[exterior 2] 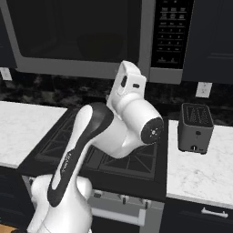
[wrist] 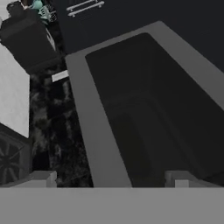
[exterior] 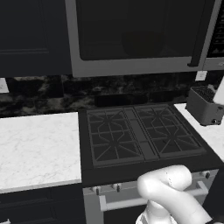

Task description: Pick the garlic from the sink and place it in the bowl. Then pick the bowl and place it in the microwave. Then close the microwave door and press the start button.

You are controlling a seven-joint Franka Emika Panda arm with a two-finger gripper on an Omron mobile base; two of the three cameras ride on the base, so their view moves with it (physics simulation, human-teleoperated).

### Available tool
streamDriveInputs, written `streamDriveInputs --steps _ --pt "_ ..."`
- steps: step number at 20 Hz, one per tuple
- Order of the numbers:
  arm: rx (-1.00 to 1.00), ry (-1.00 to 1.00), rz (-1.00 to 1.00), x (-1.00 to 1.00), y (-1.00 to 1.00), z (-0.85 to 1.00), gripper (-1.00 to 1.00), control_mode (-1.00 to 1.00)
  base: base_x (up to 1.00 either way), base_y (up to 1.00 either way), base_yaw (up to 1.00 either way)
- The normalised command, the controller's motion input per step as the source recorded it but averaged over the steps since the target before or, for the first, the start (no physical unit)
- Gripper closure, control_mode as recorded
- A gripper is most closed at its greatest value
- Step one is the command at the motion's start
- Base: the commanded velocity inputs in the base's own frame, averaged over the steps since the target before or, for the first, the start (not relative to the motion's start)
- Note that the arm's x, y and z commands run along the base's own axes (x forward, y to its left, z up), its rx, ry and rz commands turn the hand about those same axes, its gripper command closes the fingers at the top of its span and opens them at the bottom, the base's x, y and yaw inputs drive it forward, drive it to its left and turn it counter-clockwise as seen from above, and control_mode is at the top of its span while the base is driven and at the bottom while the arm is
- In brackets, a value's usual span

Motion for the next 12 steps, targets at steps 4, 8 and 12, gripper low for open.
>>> streamDriveInputs --steps 4,8,12 --pt "0.14 0.00 0.06 0.06 -0.95 0.00 -1.00 -1.00 0.00 0.00 0.00" --pt "0.06 0.00 0.02 0.09 -0.63 -0.04 -1.00 -1.00 0.00 0.00 0.00" --pt "0.00 -0.10 0.00 0.06 -0.27 0.04 -1.00 -1.00 0.00 0.00 0.00"
